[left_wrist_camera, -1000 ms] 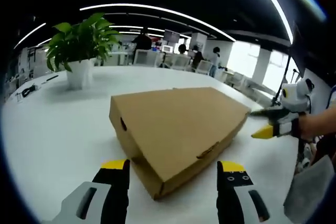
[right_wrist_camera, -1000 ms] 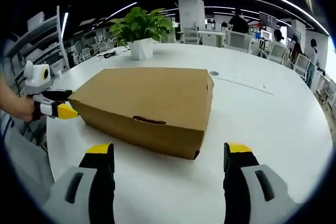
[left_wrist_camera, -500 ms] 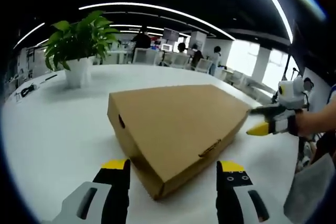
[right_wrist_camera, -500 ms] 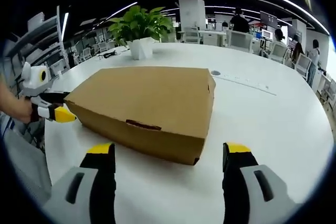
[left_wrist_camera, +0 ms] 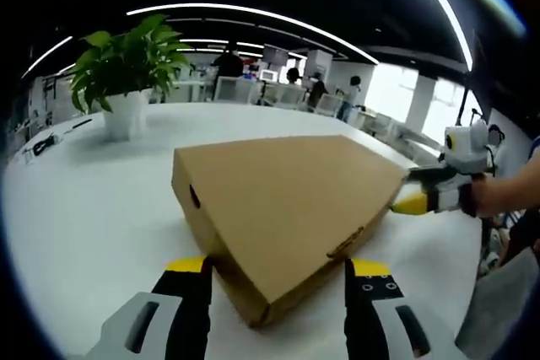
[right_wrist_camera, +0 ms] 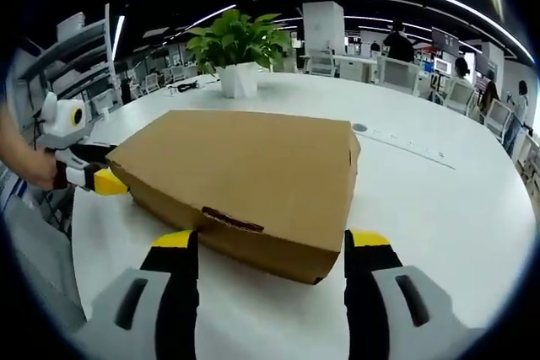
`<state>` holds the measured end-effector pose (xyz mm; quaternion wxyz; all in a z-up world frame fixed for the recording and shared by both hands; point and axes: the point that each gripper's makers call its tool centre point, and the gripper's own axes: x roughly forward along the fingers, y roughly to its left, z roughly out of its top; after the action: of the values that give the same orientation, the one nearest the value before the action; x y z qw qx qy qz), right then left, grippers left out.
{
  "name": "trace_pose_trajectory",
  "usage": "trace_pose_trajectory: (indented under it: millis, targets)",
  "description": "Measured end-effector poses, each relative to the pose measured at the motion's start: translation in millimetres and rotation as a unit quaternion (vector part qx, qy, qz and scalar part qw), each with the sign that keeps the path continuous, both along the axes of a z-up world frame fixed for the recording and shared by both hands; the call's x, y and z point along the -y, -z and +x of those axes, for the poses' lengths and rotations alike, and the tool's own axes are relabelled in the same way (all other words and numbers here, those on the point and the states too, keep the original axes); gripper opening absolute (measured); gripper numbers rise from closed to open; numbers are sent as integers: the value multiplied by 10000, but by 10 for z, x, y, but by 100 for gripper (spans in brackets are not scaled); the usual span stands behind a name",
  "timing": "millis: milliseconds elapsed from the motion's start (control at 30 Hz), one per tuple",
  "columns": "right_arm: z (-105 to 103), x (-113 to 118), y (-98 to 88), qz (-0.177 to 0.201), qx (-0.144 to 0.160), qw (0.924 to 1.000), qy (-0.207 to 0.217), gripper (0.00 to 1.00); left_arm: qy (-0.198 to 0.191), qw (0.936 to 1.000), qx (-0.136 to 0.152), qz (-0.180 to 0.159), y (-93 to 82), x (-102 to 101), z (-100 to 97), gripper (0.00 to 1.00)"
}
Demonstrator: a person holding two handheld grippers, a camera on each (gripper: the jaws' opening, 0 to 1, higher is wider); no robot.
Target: Operate the shoe box by opening the lid, removing the specified soft item, and placing it in the target area until the item is outside and the box remains undamaged.
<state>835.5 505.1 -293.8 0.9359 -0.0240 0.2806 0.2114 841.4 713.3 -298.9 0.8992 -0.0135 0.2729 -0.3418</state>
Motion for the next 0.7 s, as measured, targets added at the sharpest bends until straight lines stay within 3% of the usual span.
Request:
trace_pose_trajectory:
  millis: [700]
  targets:
    - [-35, -29, -17, -28, 163, 9998, 54, 63, 37, 10000, -40, -37, -7, 1, -1, 63]
